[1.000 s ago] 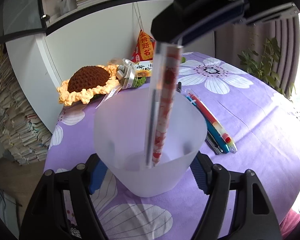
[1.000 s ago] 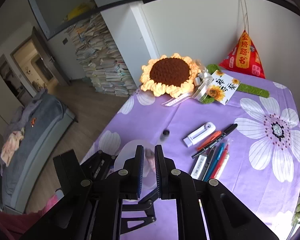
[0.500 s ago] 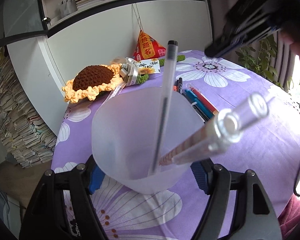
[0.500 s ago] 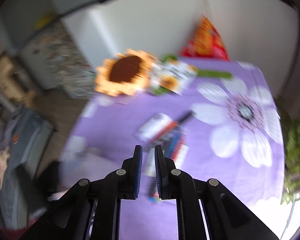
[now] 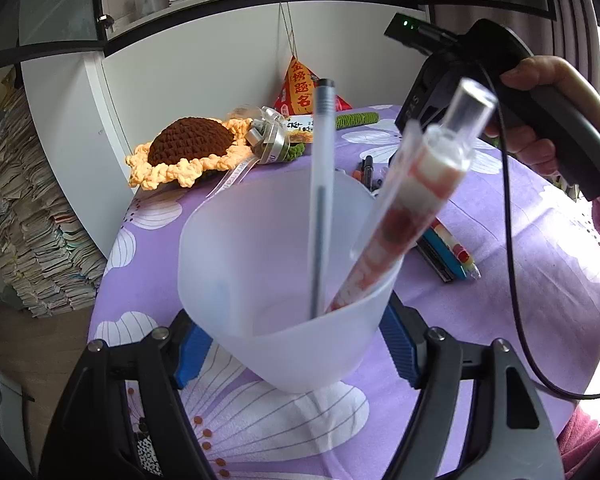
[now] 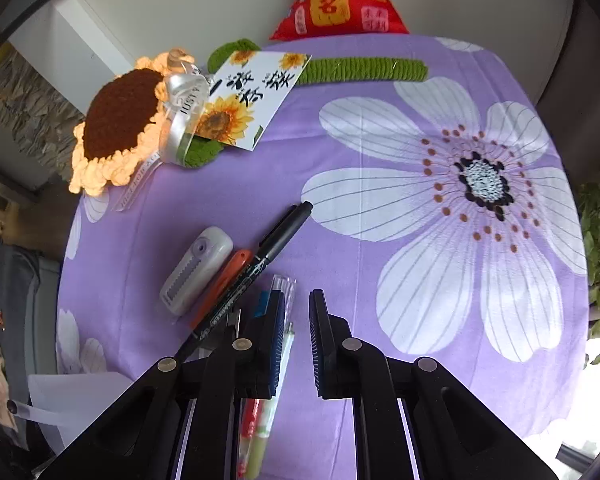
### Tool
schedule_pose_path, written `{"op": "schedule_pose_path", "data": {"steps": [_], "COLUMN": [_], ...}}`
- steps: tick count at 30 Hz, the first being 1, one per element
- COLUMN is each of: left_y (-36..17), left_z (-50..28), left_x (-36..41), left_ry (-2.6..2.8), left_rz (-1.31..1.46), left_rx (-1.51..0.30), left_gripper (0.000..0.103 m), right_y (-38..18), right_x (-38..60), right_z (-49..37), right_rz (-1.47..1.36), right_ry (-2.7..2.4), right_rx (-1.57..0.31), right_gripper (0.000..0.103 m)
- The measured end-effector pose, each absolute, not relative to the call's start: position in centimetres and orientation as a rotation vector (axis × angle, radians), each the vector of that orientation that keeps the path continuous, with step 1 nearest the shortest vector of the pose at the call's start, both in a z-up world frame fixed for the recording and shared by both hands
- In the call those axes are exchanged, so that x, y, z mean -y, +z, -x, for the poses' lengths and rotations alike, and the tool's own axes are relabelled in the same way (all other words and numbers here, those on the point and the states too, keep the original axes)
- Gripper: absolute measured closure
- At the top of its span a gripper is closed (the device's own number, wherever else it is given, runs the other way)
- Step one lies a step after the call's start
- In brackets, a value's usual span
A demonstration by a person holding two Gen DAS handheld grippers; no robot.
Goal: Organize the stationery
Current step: 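Reach into the pen pile and grasp the red pen with the right tool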
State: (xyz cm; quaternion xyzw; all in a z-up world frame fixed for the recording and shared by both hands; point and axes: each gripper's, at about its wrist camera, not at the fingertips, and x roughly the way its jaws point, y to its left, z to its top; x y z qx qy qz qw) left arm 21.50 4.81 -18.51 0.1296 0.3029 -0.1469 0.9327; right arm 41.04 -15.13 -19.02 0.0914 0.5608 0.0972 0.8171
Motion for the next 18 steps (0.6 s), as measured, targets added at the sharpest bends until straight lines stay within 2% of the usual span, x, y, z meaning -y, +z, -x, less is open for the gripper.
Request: {"op": "schedule_pose_path", "data": {"steps": [18], "left_y": [-17.1], "left_z": [-22.7], "left_x": [-3.3], "left_ry": [-0.317], "left_rz": [-0.323], "left_rx": [-0.571], "left_gripper": [0.03], "right_y": [-20.3], "right_x": [13.7], "right_z": [-42.7], "right_rz": [-0.214], "right_ry": [0.234], "right_rx": [-1.234], "right_gripper": [0.091]}}
